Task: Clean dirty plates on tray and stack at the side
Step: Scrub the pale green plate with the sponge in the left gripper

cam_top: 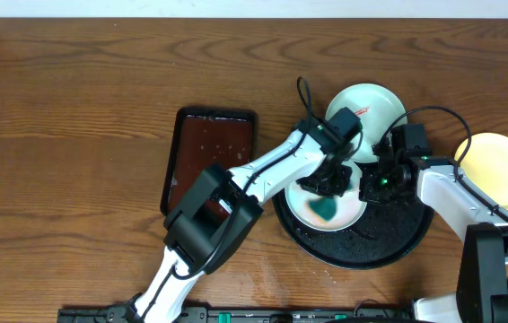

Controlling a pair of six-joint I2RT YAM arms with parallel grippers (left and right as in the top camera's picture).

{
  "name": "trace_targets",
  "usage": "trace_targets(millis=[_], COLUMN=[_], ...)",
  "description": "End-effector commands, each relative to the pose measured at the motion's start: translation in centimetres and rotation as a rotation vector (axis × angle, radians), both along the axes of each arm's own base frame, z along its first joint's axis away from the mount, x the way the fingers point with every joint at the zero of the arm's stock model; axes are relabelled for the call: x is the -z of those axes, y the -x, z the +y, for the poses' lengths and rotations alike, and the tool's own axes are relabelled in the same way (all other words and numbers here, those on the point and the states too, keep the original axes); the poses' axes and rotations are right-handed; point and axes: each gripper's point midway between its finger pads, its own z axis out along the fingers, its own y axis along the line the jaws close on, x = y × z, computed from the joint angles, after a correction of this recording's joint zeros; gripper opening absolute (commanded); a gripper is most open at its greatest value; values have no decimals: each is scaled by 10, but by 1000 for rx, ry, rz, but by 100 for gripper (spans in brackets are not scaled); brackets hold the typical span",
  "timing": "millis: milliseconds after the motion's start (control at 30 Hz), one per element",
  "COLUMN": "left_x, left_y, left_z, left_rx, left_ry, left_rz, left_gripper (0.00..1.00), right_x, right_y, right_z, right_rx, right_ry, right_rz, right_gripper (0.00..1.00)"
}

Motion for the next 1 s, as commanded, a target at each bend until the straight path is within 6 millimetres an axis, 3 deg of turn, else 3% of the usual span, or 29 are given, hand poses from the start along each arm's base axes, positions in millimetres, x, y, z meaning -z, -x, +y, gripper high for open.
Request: trace_targets(millis=[0,300,467,667,967], left_x=[25,7,5,16,21], left_y=[-27,-66,-70,-53,-16], left_z=[69,122,125,102,0], left_rx=[-113,-128,-125,-129,-102], left_ry=[-391,-643,-660,-530,-19], left_rz=[-150,-365,-386,-265,18], left_gripper=[7,8,8,7,8], right_x=[16,16,16,16,16], right_y=[6,6,6,6,6], right_z=[-10,-9,-10,-10,-10], right_rx=[17,17,17,17,17], right_ry=[70,70,73,73,73], right_rz=[43,42,40,39,42], right_gripper=[1,1,1,1,1])
